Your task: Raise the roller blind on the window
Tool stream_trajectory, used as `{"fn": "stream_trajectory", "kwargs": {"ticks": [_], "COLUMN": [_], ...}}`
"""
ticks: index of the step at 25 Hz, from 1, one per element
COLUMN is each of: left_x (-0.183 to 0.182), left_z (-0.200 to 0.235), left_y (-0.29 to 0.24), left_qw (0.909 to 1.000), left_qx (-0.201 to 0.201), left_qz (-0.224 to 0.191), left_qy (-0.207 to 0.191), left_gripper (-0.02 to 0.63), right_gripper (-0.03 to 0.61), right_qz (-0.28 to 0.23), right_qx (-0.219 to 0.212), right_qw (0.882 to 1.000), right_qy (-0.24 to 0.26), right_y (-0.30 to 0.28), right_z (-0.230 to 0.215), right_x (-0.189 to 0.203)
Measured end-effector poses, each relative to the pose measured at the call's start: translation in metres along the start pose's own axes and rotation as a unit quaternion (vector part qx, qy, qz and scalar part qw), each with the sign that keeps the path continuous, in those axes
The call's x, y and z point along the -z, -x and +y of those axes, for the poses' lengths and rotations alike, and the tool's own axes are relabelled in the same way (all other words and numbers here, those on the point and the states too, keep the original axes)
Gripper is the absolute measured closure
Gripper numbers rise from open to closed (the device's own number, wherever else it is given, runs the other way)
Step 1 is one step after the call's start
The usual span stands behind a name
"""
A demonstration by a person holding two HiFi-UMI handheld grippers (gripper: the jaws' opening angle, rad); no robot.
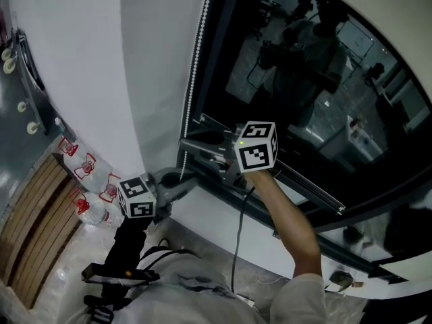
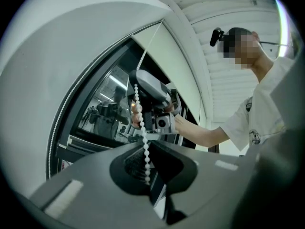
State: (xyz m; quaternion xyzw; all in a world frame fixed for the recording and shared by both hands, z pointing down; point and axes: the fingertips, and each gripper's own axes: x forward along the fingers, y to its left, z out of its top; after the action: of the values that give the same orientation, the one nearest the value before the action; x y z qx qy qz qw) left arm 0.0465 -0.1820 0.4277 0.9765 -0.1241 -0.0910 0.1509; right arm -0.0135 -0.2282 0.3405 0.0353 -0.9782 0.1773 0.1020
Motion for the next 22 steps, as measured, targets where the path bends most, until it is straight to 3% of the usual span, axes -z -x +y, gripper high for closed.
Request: {"fn": "stream_trajectory", "kwargs": {"ticks": [8, 11, 14, 15, 16, 22], "left_x": [0.01, 0.009, 0.006, 0.005, 0.005, -0.004], "left_z": [0.001, 0.003, 0.003, 0.002, 0.002, 0.004], "left_y": [0.0, 0.001, 0.0, -0.001, -0.001, -0.004], "left_qw": [1.0, 1.0, 1.0, 1.0, 1.0, 0.9999], "left_qx": [0.002, -0.001, 0.001, 0.002, 0.003, -0.001], "left_qz": [-0.004, -0.005, -0.007, -0.006, -0.006, -0.01], "left_qy": [0.003, 0.005, -0.001, -0.003, -0.005, -0.002], "left_gripper": [0.615, 0.615, 0.615, 0.615, 0.615, 0.615], "right_gripper": [0.575, 0.574, 0.561, 0.42, 0.33, 0.345], "right_qz": [0.02, 0.006, -0.003, -0.002, -0.006, -0.091], "right_qx": [-0.006, -0.017, -0.013, -0.015, -0.018, -0.03], "right_qw": [1.0, 0.999, 1.0, 1.0, 1.0, 0.994], "right_qy": [-0.022, -0.039, -0.008, -0.001, 0.002, 0.057], "right_y": [-0.01, -0.007, -0.005, -0.006, -0.006, 0.018], "right_z": [0.002, 0.003, 0.006, 0.006, 0.007, 0.02], "right_x": [0.042, 0.047, 0.04, 0.035, 0.026, -0.095]}}
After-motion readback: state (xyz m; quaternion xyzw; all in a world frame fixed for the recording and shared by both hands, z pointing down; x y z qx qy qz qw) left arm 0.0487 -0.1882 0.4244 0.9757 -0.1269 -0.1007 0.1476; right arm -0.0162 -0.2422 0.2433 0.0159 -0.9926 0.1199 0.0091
